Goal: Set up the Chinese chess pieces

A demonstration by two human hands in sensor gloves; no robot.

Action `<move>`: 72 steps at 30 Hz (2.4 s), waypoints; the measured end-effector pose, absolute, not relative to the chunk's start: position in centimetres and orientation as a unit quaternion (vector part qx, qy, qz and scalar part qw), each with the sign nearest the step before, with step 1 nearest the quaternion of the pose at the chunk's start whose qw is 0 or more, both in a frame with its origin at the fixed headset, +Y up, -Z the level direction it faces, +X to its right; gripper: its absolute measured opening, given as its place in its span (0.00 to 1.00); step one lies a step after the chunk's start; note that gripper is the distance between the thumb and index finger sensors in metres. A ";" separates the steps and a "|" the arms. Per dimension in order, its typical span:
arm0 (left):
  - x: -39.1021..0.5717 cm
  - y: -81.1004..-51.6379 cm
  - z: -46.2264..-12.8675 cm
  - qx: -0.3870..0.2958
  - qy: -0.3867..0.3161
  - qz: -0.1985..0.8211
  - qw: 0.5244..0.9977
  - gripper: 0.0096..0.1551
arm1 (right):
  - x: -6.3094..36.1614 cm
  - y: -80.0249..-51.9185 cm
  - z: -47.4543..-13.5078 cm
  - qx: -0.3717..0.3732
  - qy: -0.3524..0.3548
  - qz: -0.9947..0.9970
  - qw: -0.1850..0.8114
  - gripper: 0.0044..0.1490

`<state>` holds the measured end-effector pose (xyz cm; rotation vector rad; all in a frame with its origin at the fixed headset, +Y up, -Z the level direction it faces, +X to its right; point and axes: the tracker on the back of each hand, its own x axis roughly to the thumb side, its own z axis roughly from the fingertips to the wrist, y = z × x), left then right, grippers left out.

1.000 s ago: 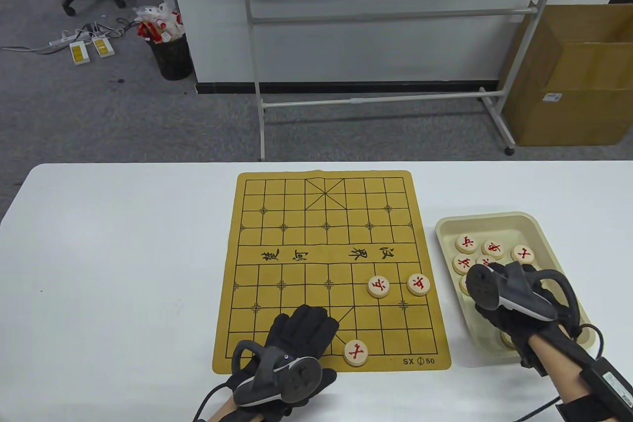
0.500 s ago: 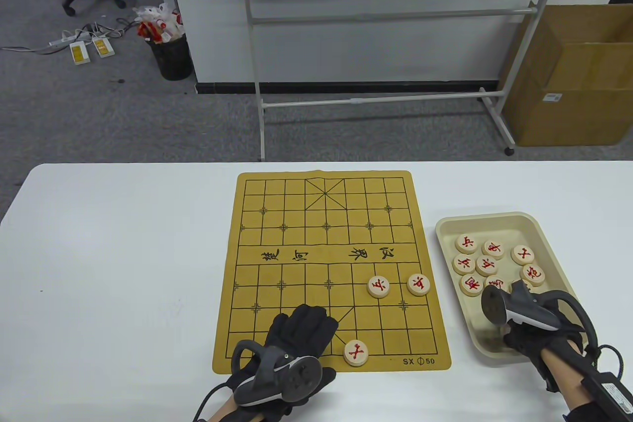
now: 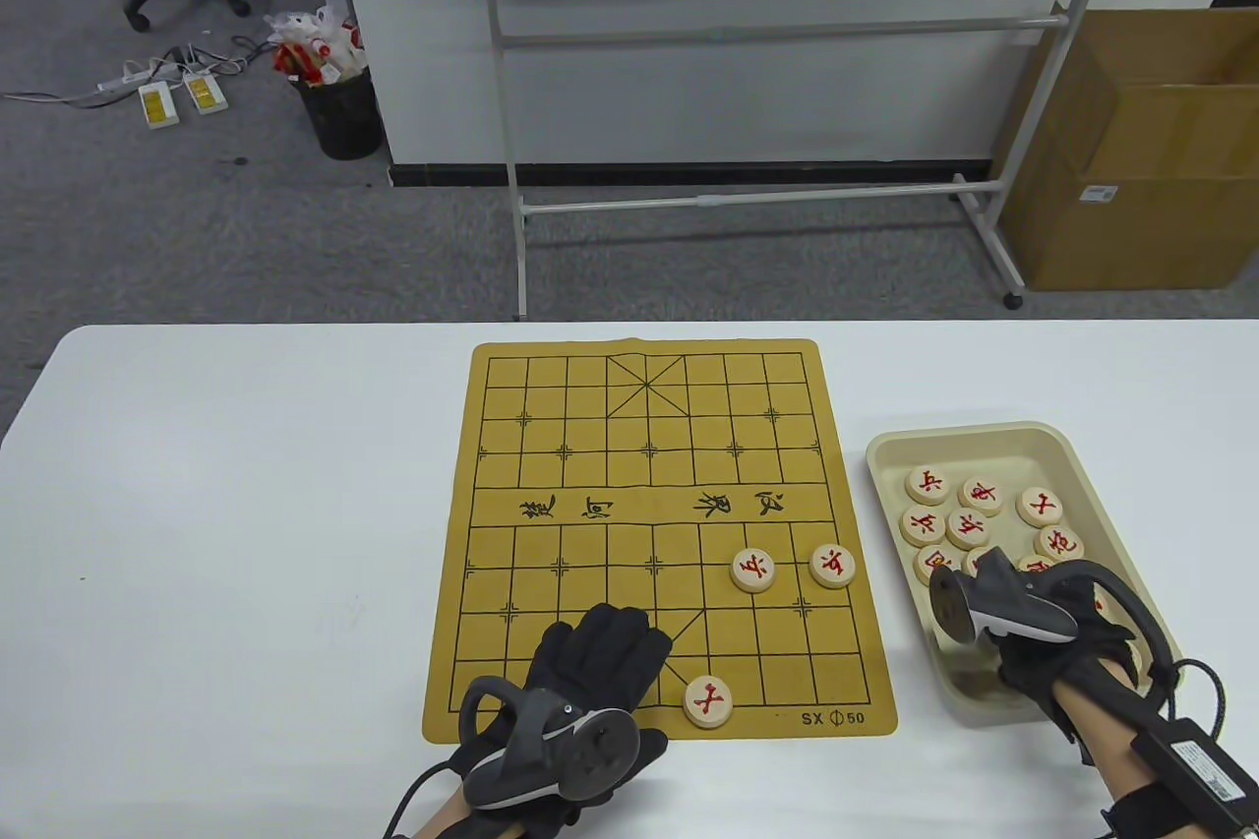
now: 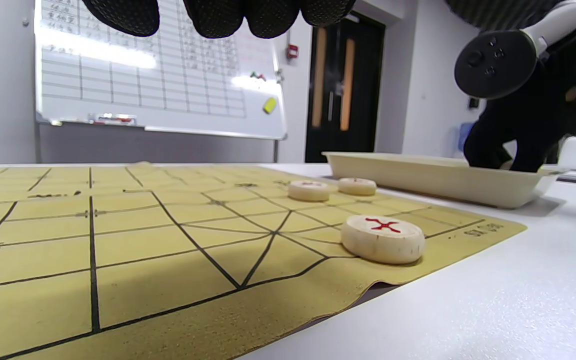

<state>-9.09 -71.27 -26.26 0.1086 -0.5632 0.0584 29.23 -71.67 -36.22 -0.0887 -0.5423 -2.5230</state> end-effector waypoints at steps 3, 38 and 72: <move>-9.1 -71.3 -26.3 0.055 -0.278 0.030 0.959 0.52 | 27.7 -68.9 -36.2 -0.044 -0.121 -0.963 0.238 0.34; -9.1 -71.3 -26.1 0.054 -0.282 0.031 0.957 0.52 | 14.4 -71.2 -38.5 -0.167 -0.058 -0.970 0.168 0.33; -9.0 -71.3 -26.1 0.051 -0.282 0.023 0.958 0.52 | 35.5 -73.7 -36.0 0.065 -0.154 -0.963 0.212 0.44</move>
